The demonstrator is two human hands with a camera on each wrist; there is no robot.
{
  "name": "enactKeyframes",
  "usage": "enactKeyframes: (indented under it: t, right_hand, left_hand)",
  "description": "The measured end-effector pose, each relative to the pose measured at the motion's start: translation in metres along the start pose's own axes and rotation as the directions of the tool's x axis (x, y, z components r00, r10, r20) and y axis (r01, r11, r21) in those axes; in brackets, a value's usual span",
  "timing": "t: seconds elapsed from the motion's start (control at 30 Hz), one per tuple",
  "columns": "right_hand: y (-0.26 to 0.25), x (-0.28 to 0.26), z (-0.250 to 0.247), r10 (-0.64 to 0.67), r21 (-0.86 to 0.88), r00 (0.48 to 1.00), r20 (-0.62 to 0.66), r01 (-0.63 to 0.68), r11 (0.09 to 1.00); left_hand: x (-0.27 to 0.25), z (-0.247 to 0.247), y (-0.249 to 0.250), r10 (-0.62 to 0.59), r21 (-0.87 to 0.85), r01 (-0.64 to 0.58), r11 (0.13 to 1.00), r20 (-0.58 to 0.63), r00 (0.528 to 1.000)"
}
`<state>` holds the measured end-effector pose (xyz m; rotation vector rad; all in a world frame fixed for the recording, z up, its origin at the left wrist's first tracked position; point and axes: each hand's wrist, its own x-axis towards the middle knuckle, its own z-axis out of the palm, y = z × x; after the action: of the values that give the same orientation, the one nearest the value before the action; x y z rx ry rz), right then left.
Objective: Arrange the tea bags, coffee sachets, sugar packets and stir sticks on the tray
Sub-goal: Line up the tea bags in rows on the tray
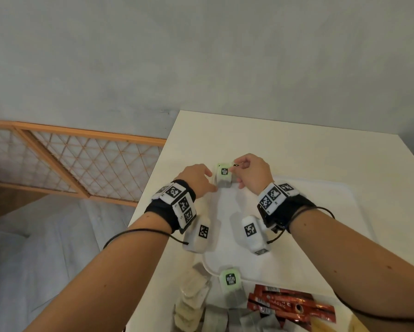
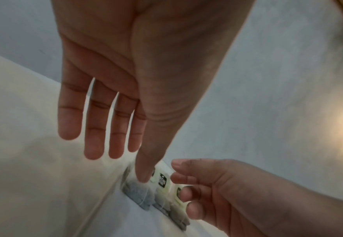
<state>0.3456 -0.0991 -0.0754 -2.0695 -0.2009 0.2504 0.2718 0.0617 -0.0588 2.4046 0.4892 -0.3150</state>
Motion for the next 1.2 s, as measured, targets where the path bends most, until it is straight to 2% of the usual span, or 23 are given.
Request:
enactKeyframes:
  t: [0.07, 0.13, 0.23, 0.4, 0.53, 0.6, 0.67, 0.77, 0.83, 0.9, 1.03, 1.13, 1.2]
  right_hand:
    - [-0.002, -0.015, -0.006, -0.023, 0.018, 0.999, -0.022, 0.024, 1.000]
    - [-0.003, -0.038, -0.012, -0.031, 0.061, 0.999, 0.011, 0.030, 0.998]
    - [-0.002, -0.083, -0.019, -0.058, 0.069, 0.981, 0.188, 0.046, 0.997]
    - [0.006, -0.160, -0.017, -0.104, -0.039, 0.874, 0.474, 0.139, 0.990]
    - [0.016, -0.192, -0.005, -0.183, -0.185, 0.823, 0.538, 0.327, 0.927]
    - [0.014, -0.202, 0.001, -0.249, -0.222, 0.760, 0.600, 0.457, 0.861]
    - [0.008, -0.211, 0.009, -0.266, -0.232, 0.697, 0.666, 0.532, 0.814]
    - [-0.001, -0.216, 0.018, -0.219, -0.307, 0.653, 0.725, 0.591, 0.746]
    - [-0.002, -0.217, 0.019, -0.208, -0.344, 0.662, 0.720, 0.601, 0.721]
    - [0.001, -0.217, 0.018, -0.196, -0.372, 0.688, 0.699, 0.583, 0.722]
    - [0.012, -0.225, 0.016, -0.210, -0.409, 0.702, 0.680, 0.601, 0.686]
    - [0.014, -0.227, 0.013, -0.215, -0.436, 0.728, 0.650, 0.590, 0.679]
    - [0.016, -0.229, 0.006, -0.240, -0.419, 0.767, 0.595, 0.551, 0.722]
  left_hand:
    - [-0.018, -0.006, -0.001, 0.020, 0.032, -0.021, 0.999, 0.026, 0.999]
    - [-0.042, -0.009, -0.002, 0.043, 0.087, -0.048, 0.995, 0.061, 0.997]
    - [-0.084, -0.010, -0.006, 0.048, 0.187, -0.072, 0.980, 0.132, 0.990]
    - [-0.149, -0.001, -0.026, -0.079, 0.340, 0.006, 0.940, 0.202, 0.976]
    - [-0.183, 0.018, -0.035, -0.170, 0.468, 0.018, 0.884, 0.286, 0.943]
    - [-0.189, 0.029, -0.039, -0.156, 0.494, -0.010, 0.870, 0.292, 0.944]
    - [-0.192, 0.036, -0.043, -0.111, 0.498, -0.033, 0.866, 0.257, 0.960]
    - [-0.197, 0.041, -0.044, -0.037, 0.497, -0.091, 0.863, 0.243, 0.969]
    - [-0.201, 0.042, -0.047, 0.008, 0.494, -0.134, 0.859, 0.249, 0.969]
    - [-0.203, 0.042, -0.051, 0.022, 0.447, -0.116, 0.887, 0.210, 0.977]
    - [-0.210, 0.045, -0.056, -0.020, 0.453, -0.070, 0.889, 0.192, 0.981]
    - [-0.210, 0.047, -0.054, 0.007, 0.348, -0.070, 0.935, 0.178, 0.984]
    - [-0.212, 0.047, -0.050, 0.081, 0.263, -0.112, 0.958, 0.125, 0.989]
